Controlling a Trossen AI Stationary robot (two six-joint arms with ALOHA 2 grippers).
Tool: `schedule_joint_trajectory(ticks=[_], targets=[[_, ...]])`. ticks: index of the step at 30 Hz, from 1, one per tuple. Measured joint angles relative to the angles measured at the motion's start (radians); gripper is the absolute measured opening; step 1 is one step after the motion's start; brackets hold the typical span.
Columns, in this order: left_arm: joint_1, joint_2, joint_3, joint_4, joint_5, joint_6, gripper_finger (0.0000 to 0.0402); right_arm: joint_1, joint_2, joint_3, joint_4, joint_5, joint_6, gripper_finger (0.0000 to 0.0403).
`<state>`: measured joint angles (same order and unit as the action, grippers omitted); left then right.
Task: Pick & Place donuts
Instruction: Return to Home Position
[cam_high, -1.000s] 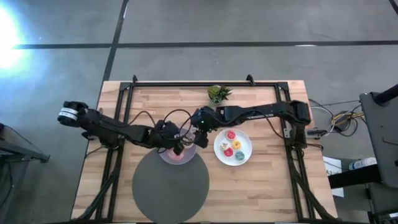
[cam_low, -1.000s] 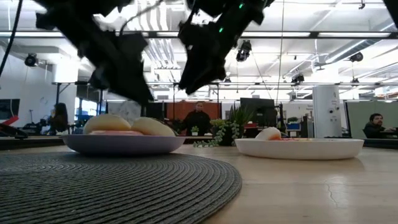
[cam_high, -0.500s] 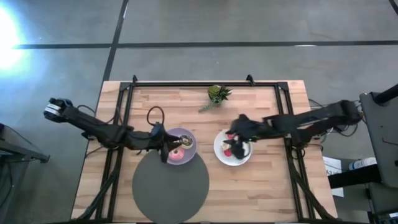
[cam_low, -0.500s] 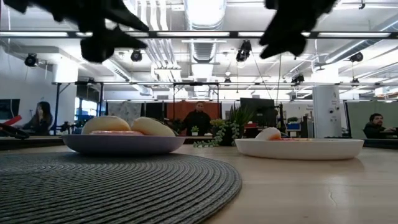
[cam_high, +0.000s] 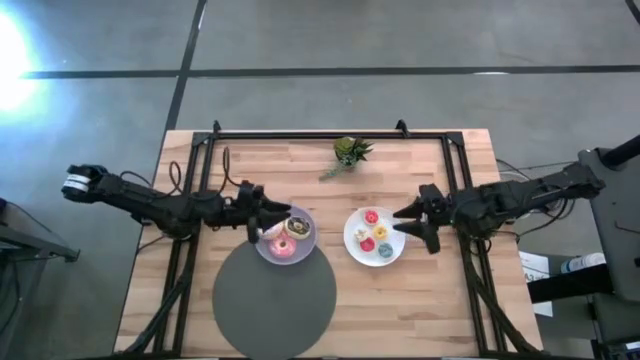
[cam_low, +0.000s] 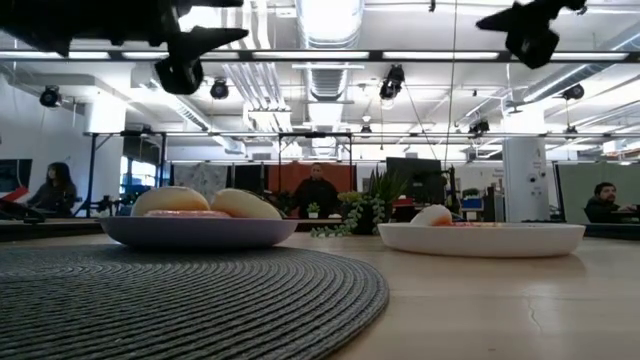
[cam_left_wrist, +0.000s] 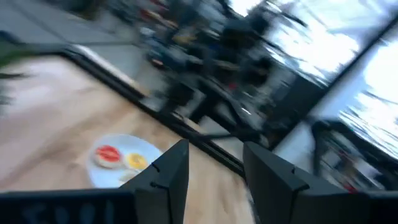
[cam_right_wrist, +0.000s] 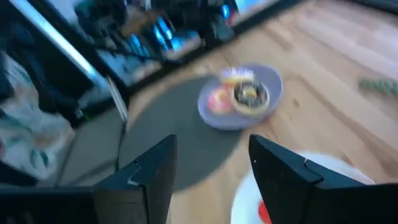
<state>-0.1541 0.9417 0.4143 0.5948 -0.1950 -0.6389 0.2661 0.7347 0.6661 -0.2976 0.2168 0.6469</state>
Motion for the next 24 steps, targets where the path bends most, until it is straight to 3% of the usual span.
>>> schedule_joint_trajectory(ticks=[3,8,15,21,24], targets=[[0.023,0.000,-0.039,0.081,0.131,0.041,0.0125,0.004,-0.069,-0.118,0.147,0.008,-0.027,0.0192],[0.031,-0.048,-0.093,0.088,0.099,0.069,0.0125,0.002,-0.180,-0.286,0.331,0.001,-0.025,0.0192],[0.048,-0.179,-0.212,0.082,0.099,0.091,0.0125,0.001,-0.335,-0.440,0.385,-0.003,-0.014,0.0192],[0.054,-0.326,-0.406,0.113,0.089,-0.036,0.0125,0.002,-0.475,-0.507,0.390,-0.006,-0.011,0.0192],[0.055,-0.390,-0.395,0.019,0.081,0.007,0.0125,0.002,-0.530,-0.525,0.387,-0.005,-0.010,0.0192]])
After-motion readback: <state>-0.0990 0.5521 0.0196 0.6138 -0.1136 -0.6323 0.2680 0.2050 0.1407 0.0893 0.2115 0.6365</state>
